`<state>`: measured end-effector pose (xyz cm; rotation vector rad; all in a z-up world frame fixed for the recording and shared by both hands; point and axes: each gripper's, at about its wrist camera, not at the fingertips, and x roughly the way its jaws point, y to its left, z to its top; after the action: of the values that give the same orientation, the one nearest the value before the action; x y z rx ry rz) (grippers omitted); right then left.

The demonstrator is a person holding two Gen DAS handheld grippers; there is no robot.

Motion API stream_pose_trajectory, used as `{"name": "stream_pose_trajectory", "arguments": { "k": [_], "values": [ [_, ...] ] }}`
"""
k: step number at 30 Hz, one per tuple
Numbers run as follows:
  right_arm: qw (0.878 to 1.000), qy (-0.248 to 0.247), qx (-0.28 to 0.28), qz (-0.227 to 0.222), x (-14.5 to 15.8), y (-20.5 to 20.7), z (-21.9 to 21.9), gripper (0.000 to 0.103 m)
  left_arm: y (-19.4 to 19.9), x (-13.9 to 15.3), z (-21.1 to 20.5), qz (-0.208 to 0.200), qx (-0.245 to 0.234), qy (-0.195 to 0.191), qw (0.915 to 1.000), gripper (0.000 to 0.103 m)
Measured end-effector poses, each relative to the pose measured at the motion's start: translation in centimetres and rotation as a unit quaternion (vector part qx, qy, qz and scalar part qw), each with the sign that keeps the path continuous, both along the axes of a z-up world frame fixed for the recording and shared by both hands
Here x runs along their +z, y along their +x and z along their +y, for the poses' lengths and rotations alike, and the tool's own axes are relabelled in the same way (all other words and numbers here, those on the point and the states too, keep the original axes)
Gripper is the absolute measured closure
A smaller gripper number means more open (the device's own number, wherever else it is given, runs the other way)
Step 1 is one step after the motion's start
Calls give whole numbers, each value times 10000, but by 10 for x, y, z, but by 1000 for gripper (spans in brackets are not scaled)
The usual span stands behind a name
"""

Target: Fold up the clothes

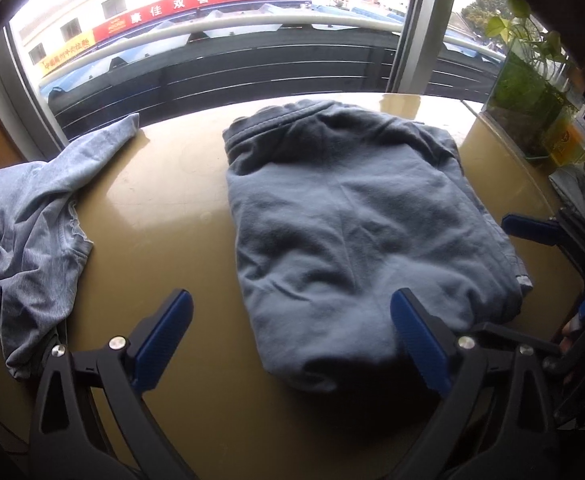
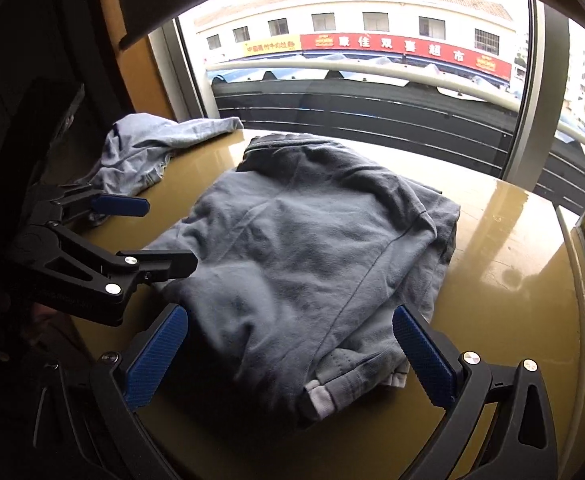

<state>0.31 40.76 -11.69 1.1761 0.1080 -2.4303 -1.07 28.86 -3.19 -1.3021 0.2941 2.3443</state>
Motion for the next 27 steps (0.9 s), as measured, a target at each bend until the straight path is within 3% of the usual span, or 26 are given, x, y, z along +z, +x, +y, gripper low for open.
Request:
{"name": "stream_pose_trajectory", "arguments": {
  "k": [2,4,8,13,15,21,24,27],
  "values": [
    [9994,238,-146,-197,-14,-2,-6,0,1,-7,3,-18,-129,3,9999,2],
    [9985,480,-264,-92,-23,1,-12,0,1,-15,1,6,-169,81,9998,0],
    [9969,656,-409,-108,-24,6,-16,0,-4,-18,-5,-157,-275,297,9991,0],
    [9939,1024,-305,-274,-21,15,-19,0,-1,-15,-6,-47,-314,264,9991,0],
    [9947,934,-310,-301,-15,19,-12,0,1,-11,-14,32,-137,229,9996,1],
    [9993,70,-352,-45,15,6,24,0,1,-4,-43,-18,390,335,9987,2],
    [9998,180,-23,-56,5,-14,23,0,5,2,-37,242,611,183,9977,2],
    [9982,355,429,-212,-20,-25,20,0,4,-1,-26,233,757,8,9969,2]
  ]
}}
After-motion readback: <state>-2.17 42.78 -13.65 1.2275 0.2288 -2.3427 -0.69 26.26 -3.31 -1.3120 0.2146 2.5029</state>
